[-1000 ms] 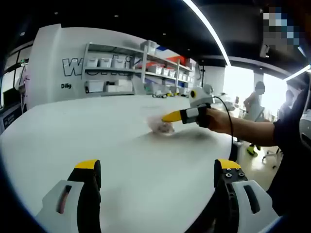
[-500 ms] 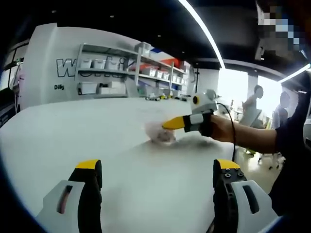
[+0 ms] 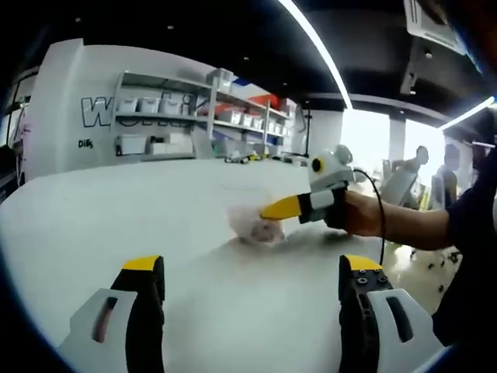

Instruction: Open the resealable bag by pulling the two sides of the seal apart until the entire bag opening is separated and visibly accessible.

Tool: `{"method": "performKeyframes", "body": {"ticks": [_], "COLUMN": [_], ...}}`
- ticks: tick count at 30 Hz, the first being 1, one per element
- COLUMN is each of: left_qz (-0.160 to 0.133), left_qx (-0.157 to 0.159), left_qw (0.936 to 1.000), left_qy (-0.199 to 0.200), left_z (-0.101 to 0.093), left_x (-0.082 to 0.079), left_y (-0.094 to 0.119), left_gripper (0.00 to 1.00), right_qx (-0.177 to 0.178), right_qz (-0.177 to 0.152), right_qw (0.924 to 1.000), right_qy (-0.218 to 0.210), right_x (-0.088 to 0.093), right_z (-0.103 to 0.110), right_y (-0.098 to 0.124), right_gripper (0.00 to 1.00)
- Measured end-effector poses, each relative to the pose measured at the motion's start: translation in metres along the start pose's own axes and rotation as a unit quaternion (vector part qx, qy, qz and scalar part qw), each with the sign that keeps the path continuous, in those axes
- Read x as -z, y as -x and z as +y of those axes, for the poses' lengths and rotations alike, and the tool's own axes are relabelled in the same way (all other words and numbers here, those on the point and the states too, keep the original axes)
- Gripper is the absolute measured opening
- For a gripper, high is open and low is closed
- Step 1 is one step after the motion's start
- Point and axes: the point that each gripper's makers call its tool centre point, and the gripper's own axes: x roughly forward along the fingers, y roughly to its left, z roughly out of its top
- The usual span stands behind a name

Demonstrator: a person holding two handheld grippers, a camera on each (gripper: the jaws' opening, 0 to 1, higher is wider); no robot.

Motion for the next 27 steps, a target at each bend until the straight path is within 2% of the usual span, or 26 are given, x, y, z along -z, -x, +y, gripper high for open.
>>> {"method": "performKeyframes", "body": {"ticks": [12,27], "left_qz": [-0.003,0.002], "left_qx": [0.006,0.022], "left_qw": [1.0000,0.9994], "left_qy": [-0.002,-0.025], "left_z": [-0.002,-0.012], "left_x": [-0.004,-0.004], "left_y": [-0.011,-0.045], "left_gripper": [0.91,0.88], "right_qx": [-0.004,-0.011], "right_qz": [-0.002,-0.004], "right_qw": [0.9999,0.9993], "right_qy": [-0.010,-0.035], "right_x": [0.002,0.006], "right_z": [0.005,0.012], "right_y": [-0.001,-0.001], "right_gripper": [0.00,0.00]}}
